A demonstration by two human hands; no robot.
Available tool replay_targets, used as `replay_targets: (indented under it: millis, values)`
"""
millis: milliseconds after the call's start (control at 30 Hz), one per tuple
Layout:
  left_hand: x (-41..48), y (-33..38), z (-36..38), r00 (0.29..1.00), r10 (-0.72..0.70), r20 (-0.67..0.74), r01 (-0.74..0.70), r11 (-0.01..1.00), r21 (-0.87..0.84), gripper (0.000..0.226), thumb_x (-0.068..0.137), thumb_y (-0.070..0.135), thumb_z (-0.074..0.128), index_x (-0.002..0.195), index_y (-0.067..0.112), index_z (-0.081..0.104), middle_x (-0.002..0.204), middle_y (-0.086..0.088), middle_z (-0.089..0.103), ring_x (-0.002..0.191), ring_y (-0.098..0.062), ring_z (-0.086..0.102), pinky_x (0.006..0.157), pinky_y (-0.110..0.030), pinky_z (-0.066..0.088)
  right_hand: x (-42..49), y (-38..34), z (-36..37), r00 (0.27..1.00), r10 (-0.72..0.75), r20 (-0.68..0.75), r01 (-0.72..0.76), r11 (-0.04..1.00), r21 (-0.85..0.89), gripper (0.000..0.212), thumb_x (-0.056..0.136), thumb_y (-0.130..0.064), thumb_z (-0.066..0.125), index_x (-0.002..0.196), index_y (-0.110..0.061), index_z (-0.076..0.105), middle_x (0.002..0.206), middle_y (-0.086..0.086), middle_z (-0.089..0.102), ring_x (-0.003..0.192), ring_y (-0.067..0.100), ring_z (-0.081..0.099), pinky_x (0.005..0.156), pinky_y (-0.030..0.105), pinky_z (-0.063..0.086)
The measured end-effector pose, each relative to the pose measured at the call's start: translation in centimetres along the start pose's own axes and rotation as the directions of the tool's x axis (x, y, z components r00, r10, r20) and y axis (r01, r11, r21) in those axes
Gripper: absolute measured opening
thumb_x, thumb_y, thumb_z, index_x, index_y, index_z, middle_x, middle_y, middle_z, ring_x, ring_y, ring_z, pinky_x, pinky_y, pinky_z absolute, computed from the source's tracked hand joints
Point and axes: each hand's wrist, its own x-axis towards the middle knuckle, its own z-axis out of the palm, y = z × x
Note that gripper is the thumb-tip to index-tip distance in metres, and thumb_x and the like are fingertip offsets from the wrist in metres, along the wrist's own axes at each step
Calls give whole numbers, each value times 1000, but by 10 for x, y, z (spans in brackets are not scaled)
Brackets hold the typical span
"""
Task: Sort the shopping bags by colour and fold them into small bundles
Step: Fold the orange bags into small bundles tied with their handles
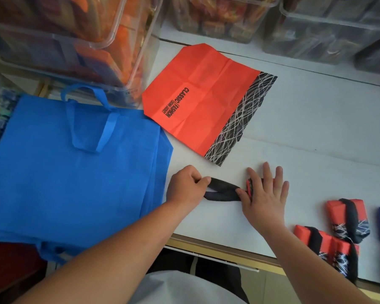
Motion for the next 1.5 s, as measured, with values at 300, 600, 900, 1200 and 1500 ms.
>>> replay_targets:
  millis: [300, 600, 900, 1200, 1500]
  values:
    - [16, 9, -14, 737, 665, 121, -658, 666, 351, 26, 79, 14, 79, 99, 21, 65, 110, 9, 55, 106, -15, 51, 84, -35, 49, 9, -17, -8, 973, 202, 115, -208, 977, 42, 83, 84, -89, 34, 155, -50, 20, 170, -7, -7, 151, 18, -31, 125, 52, -7]
    - [55, -8, -38, 411, 525, 745, -910, 182, 374, 45, 93, 55, 63, 118, 18, 70, 158, 7, 43, 142, -14, 42, 121, -39, 31, 24, -7, -20, 983, 92, 160, -106, 991, 82, 83, 83, -86, 43, 155, -52, 18, 169, -9, -10, 149, 16, -34, 125, 51, -7]
    - [36, -11, -40, 21, 682, 731, -972, -158, 175, 5, 92, 13, 65, 96, 11, 66, 136, -5, 61, 127, -28, 55, 113, -40, 39, 29, -2, -21, 976, 55, 211, -71, 995, 69, 89, 80, -87, 48, 155, -54, 13, 168, -9, -15, 149, 17, -36, 125, 52, -8]
    - [3, 28, -29, 779, 478, 405, -508, 860, -36, 20, 98, 36, 64, 90, 19, 56, 70, 6, 65, 71, -9, 65, 71, -34, 52, 29, -1, -28, 975, 41, 218, -82, 980, 184, 96, 65, -101, 19, 150, -58, 21, 168, -14, -8, 149, 10, -30, 124, 54, -8]
    - [-10, 29, 20, 959, -255, 122, 282, 901, -330, 20, 100, 28, 63, 95, 8, 60, 75, -12, 70, 56, -26, 70, 59, -48, 64, 23, -15, -31, 971, 118, 206, -148, 980, 137, 106, 59, -104, 42, 150, -55, 20, 168, -12, -10, 150, 15, -33, 124, 53, -8]
